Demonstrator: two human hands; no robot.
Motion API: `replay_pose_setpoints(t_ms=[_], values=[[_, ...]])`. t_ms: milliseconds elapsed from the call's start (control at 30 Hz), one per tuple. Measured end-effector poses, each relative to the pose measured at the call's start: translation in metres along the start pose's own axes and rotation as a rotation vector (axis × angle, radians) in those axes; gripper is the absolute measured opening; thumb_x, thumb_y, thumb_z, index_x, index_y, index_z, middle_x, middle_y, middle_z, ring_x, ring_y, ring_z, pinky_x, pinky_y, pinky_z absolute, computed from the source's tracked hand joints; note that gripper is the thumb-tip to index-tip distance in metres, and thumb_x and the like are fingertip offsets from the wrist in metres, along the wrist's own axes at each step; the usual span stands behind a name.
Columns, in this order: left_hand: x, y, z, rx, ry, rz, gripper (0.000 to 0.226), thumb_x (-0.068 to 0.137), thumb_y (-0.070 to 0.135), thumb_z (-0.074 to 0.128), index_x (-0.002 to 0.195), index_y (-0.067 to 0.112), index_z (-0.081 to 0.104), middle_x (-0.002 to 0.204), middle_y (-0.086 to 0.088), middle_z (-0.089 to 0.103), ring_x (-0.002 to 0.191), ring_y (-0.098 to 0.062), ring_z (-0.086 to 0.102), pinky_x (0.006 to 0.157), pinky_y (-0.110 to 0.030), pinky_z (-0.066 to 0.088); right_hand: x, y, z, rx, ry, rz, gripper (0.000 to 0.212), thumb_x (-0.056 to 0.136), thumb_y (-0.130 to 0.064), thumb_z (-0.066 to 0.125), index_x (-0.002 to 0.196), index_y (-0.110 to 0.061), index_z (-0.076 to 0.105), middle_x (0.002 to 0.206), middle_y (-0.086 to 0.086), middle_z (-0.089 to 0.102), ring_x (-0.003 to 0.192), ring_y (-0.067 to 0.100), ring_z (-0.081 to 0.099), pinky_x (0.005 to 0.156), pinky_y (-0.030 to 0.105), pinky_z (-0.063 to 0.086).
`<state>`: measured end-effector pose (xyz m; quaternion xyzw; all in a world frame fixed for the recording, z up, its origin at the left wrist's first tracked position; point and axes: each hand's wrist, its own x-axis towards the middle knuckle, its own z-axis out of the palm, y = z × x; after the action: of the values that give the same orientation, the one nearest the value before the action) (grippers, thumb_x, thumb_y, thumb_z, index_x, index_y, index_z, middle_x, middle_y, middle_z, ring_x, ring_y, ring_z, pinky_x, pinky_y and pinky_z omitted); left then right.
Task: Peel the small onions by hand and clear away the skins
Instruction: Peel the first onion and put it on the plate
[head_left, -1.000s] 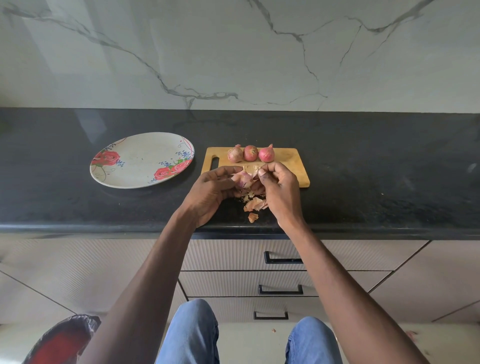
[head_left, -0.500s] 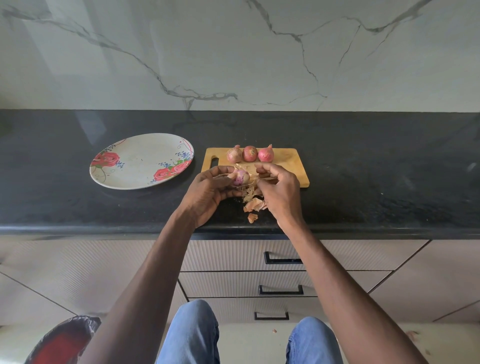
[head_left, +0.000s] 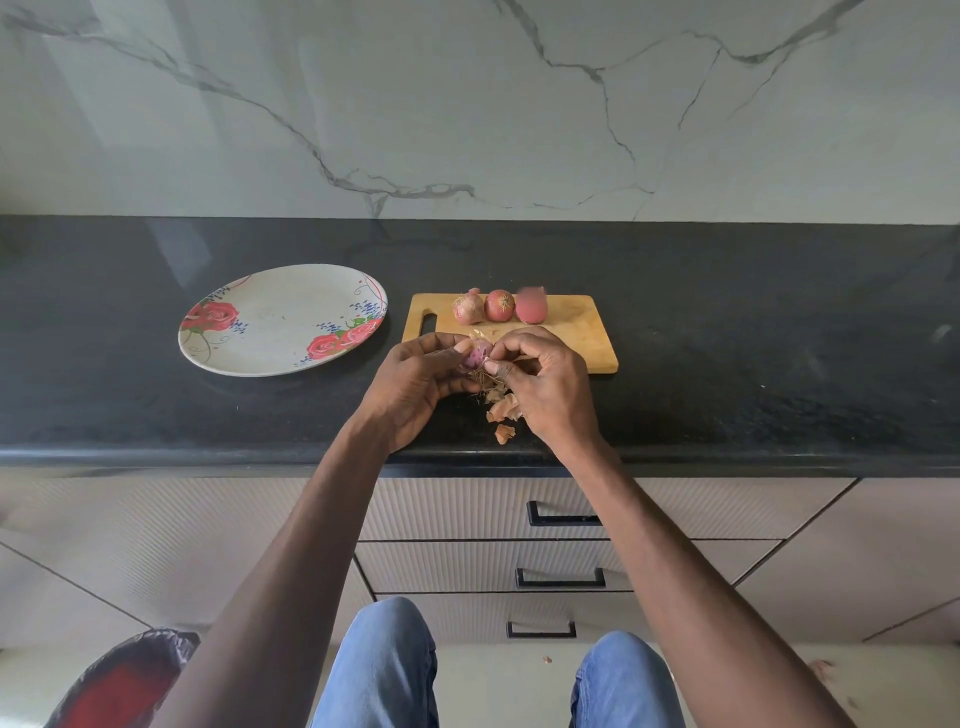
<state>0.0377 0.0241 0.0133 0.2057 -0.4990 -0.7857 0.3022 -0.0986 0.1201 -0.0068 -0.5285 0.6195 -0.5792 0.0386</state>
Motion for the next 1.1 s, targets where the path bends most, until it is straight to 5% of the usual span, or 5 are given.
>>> replay_pose_setpoints(t_ms=[133, 667, 867, 967, 1100], values=[[-0.0007, 0.0005, -0.0002, -0.009, -0.012, -0.004, 0.024, 0.080, 0.013, 0.066, 0.100, 0.000, 0.063, 0.093, -0.013, 0.067, 0.079, -0.018, 0.067, 0.068, -0.027, 0.060, -0.0012, -0.0017, 0.0001, 0.035, 0.003, -0.015, 0.017, 0.085, -0.007, 0.077, 0.100, -0.015, 0.075, 0.103, -0.009, 0.069, 0.098, 0.014, 0.068, 0.085, 0.038, 0.059], [0.0036, -0.0006, -0.0028, -0.019, 0.038, -0.007, 0.022, 0.102, 0.015, 0.054, 0.111, -0.004, 0.062, 0.097, -0.019, 0.069, 0.077, -0.025, 0.066, 0.057, -0.027, 0.057, -0.0024, -0.0035, 0.0022, -0.160, 0.089, -0.086, 0.008, 0.088, 0.002, 0.070, 0.090, -0.005, 0.067, 0.093, -0.002, 0.064, 0.087, -0.002, 0.055, 0.081, 0.005, 0.042], [0.0022, -0.0002, -0.0011, -0.021, 0.012, 0.000, 0.025, 0.097, 0.010, 0.058, 0.120, 0.002, 0.062, 0.102, -0.016, 0.071, 0.081, -0.023, 0.070, 0.065, -0.028, 0.061, -0.0045, -0.0074, 0.0011, -0.114, 0.072, -0.143, 0.036, 0.085, 0.001, 0.074, 0.120, -0.008, 0.072, 0.113, -0.001, 0.065, 0.103, 0.007, 0.061, 0.091, 0.011, 0.049], [0.0013, -0.0001, -0.0014, 0.021, -0.022, -0.002, 0.028, 0.089, 0.016, 0.065, 0.112, -0.001, 0.065, 0.098, -0.014, 0.070, 0.081, -0.021, 0.069, 0.066, -0.027, 0.061, -0.0044, -0.0047, 0.0028, -0.082, 0.051, -0.163, 0.033, 0.085, 0.000, 0.075, 0.117, -0.006, 0.073, 0.107, 0.000, 0.063, 0.098, 0.015, 0.065, 0.080, 0.026, 0.060], [0.0028, -0.0011, -0.0017, 0.061, -0.001, -0.024, 0.027, 0.090, 0.016, 0.066, 0.107, -0.005, 0.062, 0.092, -0.018, 0.068, 0.073, -0.023, 0.069, 0.061, -0.027, 0.060, -0.0040, -0.0038, 0.0022, -0.108, 0.096, -0.204, 0.019, 0.084, 0.004, 0.075, 0.103, 0.000, 0.077, 0.098, 0.006, 0.066, 0.088, 0.012, 0.064, 0.074, 0.017, 0.057]])
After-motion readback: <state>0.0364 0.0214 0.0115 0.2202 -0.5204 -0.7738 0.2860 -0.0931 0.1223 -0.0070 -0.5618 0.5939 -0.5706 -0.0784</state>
